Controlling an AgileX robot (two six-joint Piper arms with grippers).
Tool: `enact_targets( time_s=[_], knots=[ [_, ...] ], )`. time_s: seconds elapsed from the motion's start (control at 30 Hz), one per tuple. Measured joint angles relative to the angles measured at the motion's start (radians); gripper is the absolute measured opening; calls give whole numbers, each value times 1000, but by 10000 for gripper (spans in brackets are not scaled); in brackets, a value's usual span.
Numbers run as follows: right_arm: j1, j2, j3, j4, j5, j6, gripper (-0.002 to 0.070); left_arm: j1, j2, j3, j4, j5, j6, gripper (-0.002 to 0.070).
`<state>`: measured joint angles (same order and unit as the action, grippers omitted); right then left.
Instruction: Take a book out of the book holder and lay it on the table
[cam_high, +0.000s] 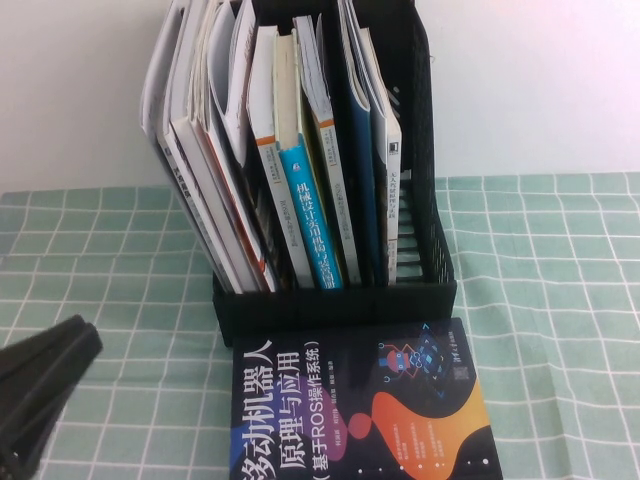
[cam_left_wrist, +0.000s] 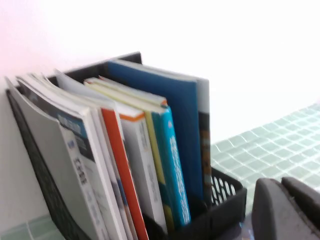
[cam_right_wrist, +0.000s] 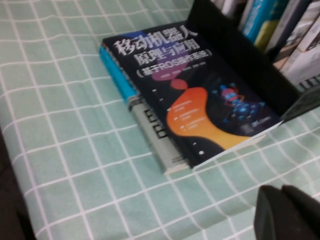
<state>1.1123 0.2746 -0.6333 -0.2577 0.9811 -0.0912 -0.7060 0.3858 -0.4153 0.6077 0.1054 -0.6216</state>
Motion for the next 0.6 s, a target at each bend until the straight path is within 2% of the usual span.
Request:
enact_targets(
  time_s=[0.2,0.33,0.6],
  knots=[
    [0,-146,187,82,-101,-7,-1,0,0,87,8,-37,0,-3],
    [0,-170,220,100,-193,-8,-1,0,0,104,11,-33,-2,-3],
    [0,-171,223,104,-219,-8,-1,0,0,108,18,-30,-6,-3]
  ],
)
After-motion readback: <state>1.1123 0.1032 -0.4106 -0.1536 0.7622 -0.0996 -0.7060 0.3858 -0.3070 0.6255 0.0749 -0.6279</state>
